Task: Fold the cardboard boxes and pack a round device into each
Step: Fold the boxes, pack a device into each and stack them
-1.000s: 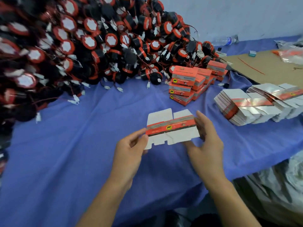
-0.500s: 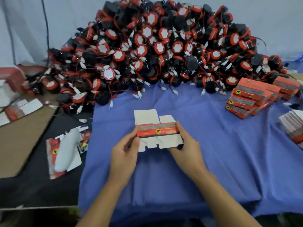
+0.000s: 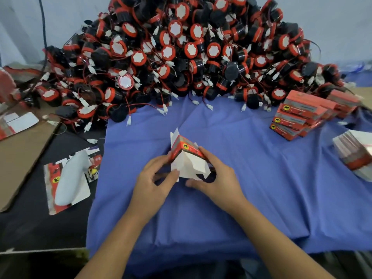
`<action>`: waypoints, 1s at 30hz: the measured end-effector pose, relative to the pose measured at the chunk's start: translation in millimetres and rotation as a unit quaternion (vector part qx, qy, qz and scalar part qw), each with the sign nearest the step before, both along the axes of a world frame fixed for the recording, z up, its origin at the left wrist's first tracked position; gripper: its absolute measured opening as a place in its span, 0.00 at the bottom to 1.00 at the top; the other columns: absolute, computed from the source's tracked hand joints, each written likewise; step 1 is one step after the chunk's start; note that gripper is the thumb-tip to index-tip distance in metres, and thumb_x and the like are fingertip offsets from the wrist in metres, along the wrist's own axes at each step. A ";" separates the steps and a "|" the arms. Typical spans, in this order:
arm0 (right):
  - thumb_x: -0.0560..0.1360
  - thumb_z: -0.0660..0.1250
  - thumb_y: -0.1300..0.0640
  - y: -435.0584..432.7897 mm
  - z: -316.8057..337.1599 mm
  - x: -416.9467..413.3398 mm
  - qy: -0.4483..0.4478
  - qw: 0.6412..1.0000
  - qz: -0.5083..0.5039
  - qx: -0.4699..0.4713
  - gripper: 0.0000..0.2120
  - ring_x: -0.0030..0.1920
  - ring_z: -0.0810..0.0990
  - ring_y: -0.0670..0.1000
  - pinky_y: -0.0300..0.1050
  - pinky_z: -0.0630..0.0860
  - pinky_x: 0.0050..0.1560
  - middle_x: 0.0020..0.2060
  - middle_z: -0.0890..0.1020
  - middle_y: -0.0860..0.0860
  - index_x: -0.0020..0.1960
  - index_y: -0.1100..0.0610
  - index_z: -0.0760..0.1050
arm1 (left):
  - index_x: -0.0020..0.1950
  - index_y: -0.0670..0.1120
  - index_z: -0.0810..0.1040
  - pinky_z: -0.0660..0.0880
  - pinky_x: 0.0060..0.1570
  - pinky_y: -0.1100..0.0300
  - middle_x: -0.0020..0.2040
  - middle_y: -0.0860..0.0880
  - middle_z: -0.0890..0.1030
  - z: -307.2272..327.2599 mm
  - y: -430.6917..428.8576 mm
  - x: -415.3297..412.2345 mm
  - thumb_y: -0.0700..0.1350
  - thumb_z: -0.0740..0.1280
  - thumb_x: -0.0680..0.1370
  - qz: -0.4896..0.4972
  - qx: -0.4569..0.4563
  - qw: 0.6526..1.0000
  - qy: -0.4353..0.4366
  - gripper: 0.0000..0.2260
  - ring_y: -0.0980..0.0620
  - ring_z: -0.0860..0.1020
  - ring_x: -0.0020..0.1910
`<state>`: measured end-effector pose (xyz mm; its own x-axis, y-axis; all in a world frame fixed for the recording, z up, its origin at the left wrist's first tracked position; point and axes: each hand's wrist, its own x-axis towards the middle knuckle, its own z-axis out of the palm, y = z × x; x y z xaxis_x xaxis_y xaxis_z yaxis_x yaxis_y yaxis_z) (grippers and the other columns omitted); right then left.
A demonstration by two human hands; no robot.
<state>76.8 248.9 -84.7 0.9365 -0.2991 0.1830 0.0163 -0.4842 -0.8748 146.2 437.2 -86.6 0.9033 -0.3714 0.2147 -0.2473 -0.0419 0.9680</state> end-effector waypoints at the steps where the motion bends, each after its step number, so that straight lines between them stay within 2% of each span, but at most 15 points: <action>1: 0.63 0.81 0.41 1.2 -0.1 0.8 0.002 1.000 0.006 -0.007 0.41 0.57 0.80 0.35 0.29 0.76 0.50 0.56 0.81 0.29 0.69 0.23 0.64 | 0.66 0.56 0.80 0.78 0.59 0.57 0.66 0.56 0.80 0.3 -0.9 -1.2 0.45 0.74 0.78 -0.015 0.009 1.000 -0.006 0.17 0.55 0.79 0.65; 3: 0.64 0.80 0.41 1.5 -0.9 1.5 -0.014 1.000 0.003 -0.004 0.41 0.57 0.80 0.36 0.28 0.75 0.49 0.57 0.80 0.29 0.70 0.23 0.64 | 0.68 0.52 0.79 0.78 0.59 0.58 0.67 0.56 0.79 1.4 -1.8 -4.0 0.55 0.72 0.75 -0.022 0.024 0.999 -0.019 0.22 0.54 0.78 0.67; 5: 0.67 0.79 0.43 0.9 -2.0 1.3 -0.030 1.000 0.001 -0.002 0.41 0.59 0.79 0.38 0.27 0.74 0.51 0.61 0.79 0.30 0.74 0.28 0.64 | 0.69 0.50 0.79 0.78 0.59 0.60 0.68 0.56 0.79 2.2 -1.2 -4.2 0.60 0.70 0.73 -0.013 0.030 0.999 -0.023 0.27 0.56 0.77 0.67; 9: 0.69 0.79 0.43 -0.3 -2.8 -0.6 -0.062 0.998 0.004 0.027 0.42 0.68 0.75 0.38 0.30 0.73 0.61 0.68 0.75 0.32 0.77 0.35 0.63 | 0.66 0.51 0.79 0.78 0.57 0.62 0.68 0.57 0.78 2.2 -1.6 -3.5 0.51 0.72 0.76 0.002 0.026 0.999 -0.037 0.19 0.58 0.77 0.67; 12: 0.69 0.81 0.47 -0.7 -2.6 -1.8 -0.079 0.996 0.012 0.039 0.42 0.69 0.75 0.40 0.32 0.75 0.60 0.70 0.74 0.34 0.76 0.37 0.62 | 0.65 0.56 0.78 0.76 0.56 0.68 0.70 0.58 0.76 1.0 -1.8 -2.4 0.44 0.68 0.78 0.009 0.023 0.999 -0.047 0.16 0.61 0.75 0.68; 15: 0.68 0.82 0.51 -1.0 -3.2 -2.2 -0.083 0.996 0.018 0.033 0.42 0.66 0.77 0.41 0.32 0.76 0.56 0.69 0.76 0.35 0.74 0.36 0.64 | 0.67 0.56 0.76 0.77 0.59 0.65 0.69 0.60 0.78 -0.9 -0.9 -1.4 0.39 0.63 0.75 0.008 0.022 0.998 -0.055 0.23 0.60 0.75 0.69; 17: 0.68 0.81 0.54 -2.2 -6.4 -1.6 -0.079 0.996 0.029 0.019 0.43 0.63 0.79 0.44 0.35 0.79 0.54 0.67 0.77 0.37 0.76 0.36 0.63 | 0.70 0.56 0.73 0.78 0.59 0.61 0.67 0.60 0.78 -2.6 -0.8 -1.3 0.39 0.66 0.75 0.006 0.008 0.998 -0.066 0.25 0.58 0.76 0.69; 19: 0.69 0.80 0.57 -3.9 -10.1 -0.9 -0.064 0.997 0.040 0.008 0.47 0.58 0.82 0.47 0.36 0.80 0.53 0.66 0.77 0.39 0.78 0.35 0.60 | 0.72 0.63 0.70 0.78 0.56 0.65 0.68 0.61 0.77 -3.7 -0.7 -1.4 0.41 0.69 0.76 -0.001 0.000 0.997 -0.079 0.28 0.58 0.77 0.67; 21: 0.70 0.78 0.59 -4.9 -13.5 -0.7 -0.058 0.997 0.044 -0.030 0.49 0.55 0.81 0.47 0.31 0.76 0.52 0.65 0.77 0.38 0.80 0.34 0.56 | 0.77 0.65 0.66 0.77 0.53 0.69 0.67 0.62 0.76 -5.1 -0.9 0.7 0.42 0.71 0.77 -0.003 0.013 0.996 -0.087 0.32 0.56 0.77 0.66; 23: 0.72 0.76 0.58 -4.1 -15.5 -1.5 -0.064 0.996 0.041 -0.050 0.46 0.55 0.80 0.47 0.31 0.75 0.53 0.64 0.77 0.39 0.80 0.35 0.55 | 0.79 0.63 0.64 0.76 0.51 0.69 0.63 0.63 0.76 -6.6 -0.9 2.0 0.45 0.71 0.78 0.002 0.033 0.995 -0.090 0.33 0.55 0.78 0.62; 25: 0.76 0.75 0.51 -2.1 -14.5 -2.8 -0.077 0.996 0.021 -0.035 0.40 0.54 0.79 0.49 0.33 0.76 0.53 0.63 0.78 0.40 0.80 0.37 0.57 | 0.79 0.64 0.64 0.77 0.49 0.67 0.60 0.62 0.75 -6.4 -1.1 0.8 0.51 0.71 0.77 0.013 0.047 0.994 -0.093 0.32 0.55 0.80 0.58; 28: 0.79 0.68 0.39 0.1 -10.6 -5.1 -0.115 0.993 0.006 -0.038 0.31 0.56 0.79 0.50 0.33 0.74 0.54 0.67 0.76 0.40 0.79 0.42 0.63 | 0.78 0.63 0.66 0.79 0.53 0.61 0.57 0.59 0.77 -4.1 -2.4 -2.1 0.62 0.69 0.76 0.031 0.060 0.994 -0.088 0.31 0.52 0.80 0.56; 30: 0.80 0.64 0.37 1.7 -6.5 -7.2 -0.141 0.989 0.014 -0.041 0.29 0.57 0.78 0.52 0.34 0.73 0.55 0.68 0.75 0.41 0.78 0.46 0.65 | 0.78 0.62 0.67 0.79 0.54 0.54 0.56 0.53 0.79 -2.7 -1.9 -2.9 0.65 0.68 0.76 0.021 0.052 0.996 -0.075 0.31 0.50 0.80 0.55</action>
<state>69.5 250.6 -91.2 0.8523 -0.2461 0.4616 0.2694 -0.5499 -0.7906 143.3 435.3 -89.3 0.8789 -0.3616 0.3112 -0.3853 -0.1535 0.9099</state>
